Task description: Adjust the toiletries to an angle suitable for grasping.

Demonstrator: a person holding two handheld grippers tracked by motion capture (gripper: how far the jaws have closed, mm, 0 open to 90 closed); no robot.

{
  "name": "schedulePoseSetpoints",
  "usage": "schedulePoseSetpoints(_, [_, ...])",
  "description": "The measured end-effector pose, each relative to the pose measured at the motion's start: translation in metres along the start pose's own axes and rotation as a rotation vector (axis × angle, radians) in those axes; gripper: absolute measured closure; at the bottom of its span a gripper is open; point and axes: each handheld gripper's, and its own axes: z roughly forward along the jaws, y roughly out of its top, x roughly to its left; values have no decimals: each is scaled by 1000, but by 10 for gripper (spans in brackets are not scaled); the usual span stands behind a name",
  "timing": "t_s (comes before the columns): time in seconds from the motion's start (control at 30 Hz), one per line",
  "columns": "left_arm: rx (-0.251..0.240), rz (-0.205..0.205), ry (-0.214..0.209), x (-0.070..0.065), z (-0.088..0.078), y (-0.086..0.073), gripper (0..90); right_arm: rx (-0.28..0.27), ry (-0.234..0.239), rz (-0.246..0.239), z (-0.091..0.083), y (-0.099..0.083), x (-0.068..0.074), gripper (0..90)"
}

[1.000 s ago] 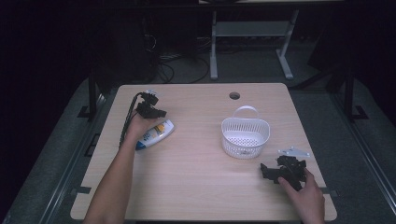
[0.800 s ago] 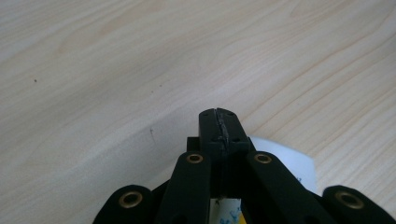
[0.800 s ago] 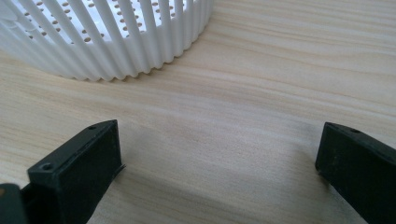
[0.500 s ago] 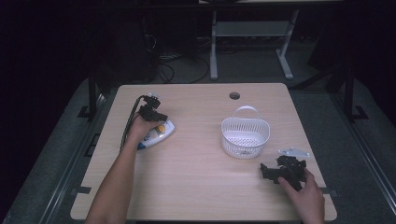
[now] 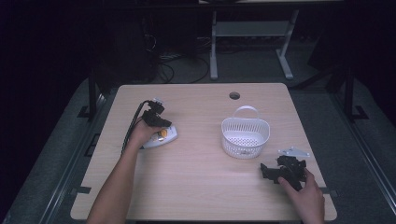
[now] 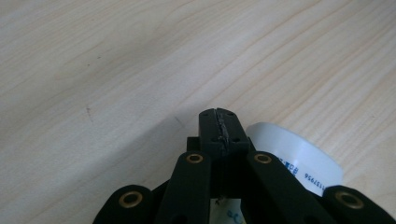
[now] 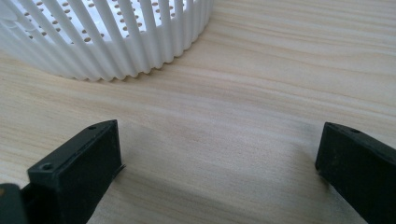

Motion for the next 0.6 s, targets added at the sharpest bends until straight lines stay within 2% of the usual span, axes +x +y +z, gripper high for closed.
schedulePoseSetpoints(0.6, [-21, 34, -48, -24, -8, -9, 900, 0, -1, 0, 0, 0, 0, 0])
